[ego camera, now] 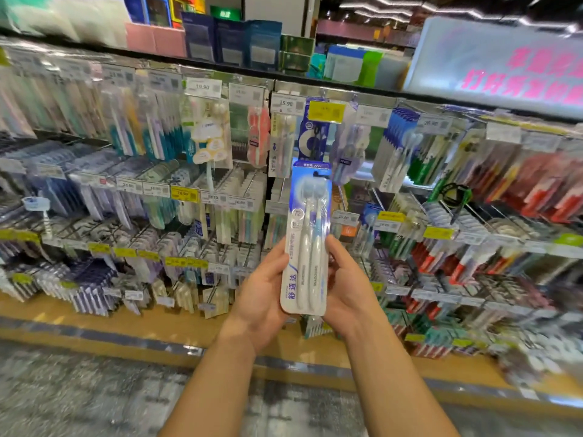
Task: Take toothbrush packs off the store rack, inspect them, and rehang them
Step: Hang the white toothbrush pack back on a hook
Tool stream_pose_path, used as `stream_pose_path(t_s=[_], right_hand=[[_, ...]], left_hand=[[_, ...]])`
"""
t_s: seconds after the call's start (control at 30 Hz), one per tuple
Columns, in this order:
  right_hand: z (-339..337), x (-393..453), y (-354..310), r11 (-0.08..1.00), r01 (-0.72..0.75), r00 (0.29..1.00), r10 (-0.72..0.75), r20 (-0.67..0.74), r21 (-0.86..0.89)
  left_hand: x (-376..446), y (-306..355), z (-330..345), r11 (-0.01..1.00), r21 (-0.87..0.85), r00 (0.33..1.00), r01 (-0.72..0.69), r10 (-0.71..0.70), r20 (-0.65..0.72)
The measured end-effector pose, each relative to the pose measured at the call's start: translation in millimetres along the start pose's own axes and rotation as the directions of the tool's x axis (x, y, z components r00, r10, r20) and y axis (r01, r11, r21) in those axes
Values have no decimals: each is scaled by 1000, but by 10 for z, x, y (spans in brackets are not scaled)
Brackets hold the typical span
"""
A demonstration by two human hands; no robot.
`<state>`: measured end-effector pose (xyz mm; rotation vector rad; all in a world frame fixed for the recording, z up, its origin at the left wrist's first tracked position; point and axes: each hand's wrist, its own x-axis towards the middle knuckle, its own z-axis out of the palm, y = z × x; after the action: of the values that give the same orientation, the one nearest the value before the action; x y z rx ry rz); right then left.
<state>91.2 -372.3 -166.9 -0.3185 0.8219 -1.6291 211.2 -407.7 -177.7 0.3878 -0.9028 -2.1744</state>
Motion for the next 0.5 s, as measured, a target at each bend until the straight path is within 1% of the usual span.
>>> stream_pose_path(t_s=[0.07,0.1,0.33,0.5], right_hand=[[-88,-81,-91,999,30,999,-30,-14,-25],[-143,-123,-143,998,43,999,-43,-23,-36],[-644,-439,-513,996,84,994,-87,-73,-32],[-1086,-698,-867,992,124,989,-123,-87,10]], left_hand=[[5,-57,65,994,107,1000,22,-23,5],[17,-106,101,992,122,1000,28,-30,9],[141,-596,506,988,146,993,55,-70,100],[195,-1005,941,980,185,987,68,-94,132]])
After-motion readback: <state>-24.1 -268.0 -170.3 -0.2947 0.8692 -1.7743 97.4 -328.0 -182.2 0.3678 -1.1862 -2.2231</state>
